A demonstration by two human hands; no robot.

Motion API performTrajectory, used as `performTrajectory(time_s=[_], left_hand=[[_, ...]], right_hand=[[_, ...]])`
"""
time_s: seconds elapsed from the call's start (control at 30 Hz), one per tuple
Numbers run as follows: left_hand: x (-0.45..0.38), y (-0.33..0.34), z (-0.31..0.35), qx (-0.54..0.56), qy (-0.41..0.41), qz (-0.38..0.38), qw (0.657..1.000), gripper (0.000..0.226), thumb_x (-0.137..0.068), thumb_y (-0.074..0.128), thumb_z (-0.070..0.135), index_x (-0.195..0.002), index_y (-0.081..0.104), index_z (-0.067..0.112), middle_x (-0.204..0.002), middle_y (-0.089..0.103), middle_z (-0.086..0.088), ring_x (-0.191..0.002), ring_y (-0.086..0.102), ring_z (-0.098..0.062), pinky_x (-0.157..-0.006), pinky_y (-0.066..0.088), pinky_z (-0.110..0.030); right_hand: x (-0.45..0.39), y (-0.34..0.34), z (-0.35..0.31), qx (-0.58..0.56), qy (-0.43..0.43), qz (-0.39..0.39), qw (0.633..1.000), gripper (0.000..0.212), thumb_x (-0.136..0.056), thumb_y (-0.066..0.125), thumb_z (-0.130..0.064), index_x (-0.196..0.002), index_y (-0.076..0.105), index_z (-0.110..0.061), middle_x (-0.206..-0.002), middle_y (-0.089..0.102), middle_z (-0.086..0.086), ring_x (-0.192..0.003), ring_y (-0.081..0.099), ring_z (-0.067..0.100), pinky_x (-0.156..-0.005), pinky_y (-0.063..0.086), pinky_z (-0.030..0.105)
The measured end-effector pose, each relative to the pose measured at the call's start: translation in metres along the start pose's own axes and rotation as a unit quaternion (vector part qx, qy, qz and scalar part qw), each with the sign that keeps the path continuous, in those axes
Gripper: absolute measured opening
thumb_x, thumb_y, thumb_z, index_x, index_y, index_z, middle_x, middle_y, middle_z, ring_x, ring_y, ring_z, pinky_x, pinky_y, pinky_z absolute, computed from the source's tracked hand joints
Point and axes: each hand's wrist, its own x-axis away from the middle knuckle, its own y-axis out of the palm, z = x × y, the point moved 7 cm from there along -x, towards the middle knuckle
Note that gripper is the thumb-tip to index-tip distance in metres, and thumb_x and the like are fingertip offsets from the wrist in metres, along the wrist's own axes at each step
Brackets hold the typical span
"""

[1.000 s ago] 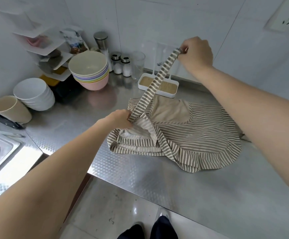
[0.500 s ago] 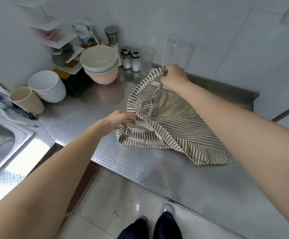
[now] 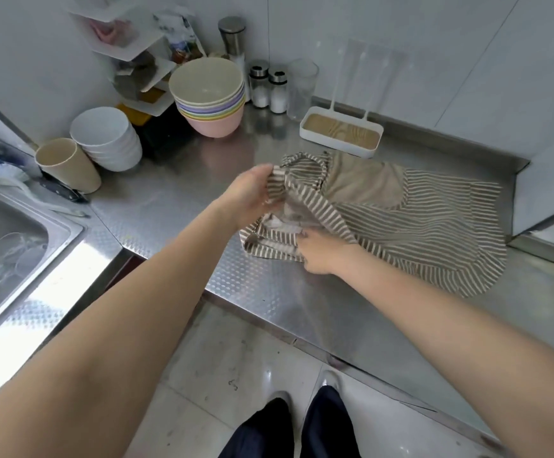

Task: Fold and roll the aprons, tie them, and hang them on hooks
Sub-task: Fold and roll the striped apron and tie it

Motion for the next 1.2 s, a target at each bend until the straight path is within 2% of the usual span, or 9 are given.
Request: performTrajectory(time_s=[0.13,0.3,0.47,0.67,0.8,0.9,0.97,1.07,1.2], left_hand=[[-0.001,-0.001,0.023,0.043,0.049,0.045,0.997,0.027,-0.101,0.035,0.019,-0.083,0.052,0.009,-0.069,0.066,-0.005,-0.068,0.062,-0.015,-0.068,0.053,-0.026],[0.002,-0.053,-0.028,-0.222,-0.061,0.202,0.952,0.022,-0.099,0.037,0.017,-0.086,0.053,0.008,-0.078,0.047,-0.002,-0.069,0.046,-0.015,-0.073,0.040,-0.033],[0.003,-0.064,-0.077,-0.202,-0.168,0.203,0.943,0.037,-0.097,0.037,0.030,-0.122,0.047,0.004,-0.090,0.056,-0.010,-0.070,0.050,-0.020,-0.059,0.044,-0.030],[-0.007,-0.075,-0.081,-0.224,-0.213,0.098,0.946,0.094,-0.064,0.064,0.073,-0.128,0.045,0.008,-0.118,0.057,-0.022,-0.091,0.062,-0.033,-0.073,0.055,-0.048],[0.010,-0.072,-0.067,-0.247,-0.145,0.032,0.957,0.045,-0.081,0.068,0.014,-0.120,0.049,0.002,-0.113,0.051,-0.015,-0.080,0.056,-0.014,-0.055,0.054,-0.022],[0.022,-0.078,-0.062,-0.239,-0.161,0.004,0.957,0.017,-0.091,0.050,-0.003,-0.103,0.050,0.009,-0.072,0.060,-0.008,-0.052,0.054,-0.007,-0.046,0.048,-0.014],[0.026,-0.097,-0.054,-0.373,-0.174,0.025,0.911,0.028,-0.089,0.054,-0.003,-0.112,0.052,0.014,-0.060,0.052,-0.003,-0.039,0.046,-0.005,-0.039,0.042,-0.014],[0.033,-0.112,-0.037,-0.614,-0.162,0.011,0.772,0.029,-0.088,0.056,0.001,-0.115,0.055,0.010,-0.045,0.050,0.001,-0.034,0.043,-0.008,-0.043,0.039,-0.018],[0.024,-0.097,-0.022,-0.720,-0.057,0.048,0.690,0.035,-0.089,0.060,0.019,-0.122,0.055,0.008,-0.116,0.058,-0.010,-0.098,0.058,-0.022,-0.088,0.048,-0.030]], right_hand=[[0.006,0.029,0.021,-0.018,0.077,-0.032,0.996,0.055,-0.090,0.053,-0.008,-0.139,0.027,-0.005,-0.140,0.029,0.020,-0.113,0.053,0.038,-0.088,0.045,0.045],[0.017,0.037,0.019,0.031,0.066,-0.022,0.997,0.024,-0.093,0.050,-0.007,-0.116,0.056,-0.007,-0.119,0.059,0.014,-0.105,0.060,0.028,-0.083,0.047,0.035],[0.011,0.033,-0.017,-0.285,-0.045,-0.162,0.944,0.004,-0.092,0.055,-0.011,-0.088,0.056,-0.013,-0.079,0.067,0.010,-0.042,0.049,0.008,-0.044,0.038,0.019],[0.009,-0.030,-0.072,-0.384,-0.147,-0.209,0.887,0.017,-0.094,0.054,-0.025,-0.090,0.065,-0.013,-0.076,0.069,0.006,-0.042,0.044,0.005,-0.038,0.030,0.014],[-0.002,-0.046,-0.058,-0.354,-0.077,-0.124,0.924,0.028,-0.086,0.062,-0.042,-0.078,0.063,-0.016,-0.072,0.061,-0.001,-0.059,0.055,0.010,-0.049,0.042,0.017],[-0.012,-0.062,-0.030,-0.372,-0.034,0.019,0.927,0.039,-0.085,0.063,-0.045,-0.063,0.057,-0.013,-0.059,0.054,0.000,-0.055,0.052,0.014,-0.052,0.042,0.019],[-0.014,-0.062,-0.014,-0.283,-0.003,0.096,0.954,0.042,-0.082,0.064,-0.049,-0.066,0.054,-0.012,-0.066,0.054,0.006,-0.068,0.056,0.024,-0.061,0.042,0.029],[-0.016,-0.040,0.003,-0.120,0.078,0.083,0.986,0.078,-0.074,0.070,-0.051,-0.128,0.042,-0.002,-0.132,0.043,0.020,-0.125,0.042,0.033,-0.100,0.038,0.041],[-0.017,-0.010,0.011,-0.102,0.123,0.032,0.987,0.044,-0.087,0.061,-0.037,-0.117,0.054,-0.006,-0.126,0.051,0.012,-0.120,0.048,0.032,-0.091,0.043,0.035]])
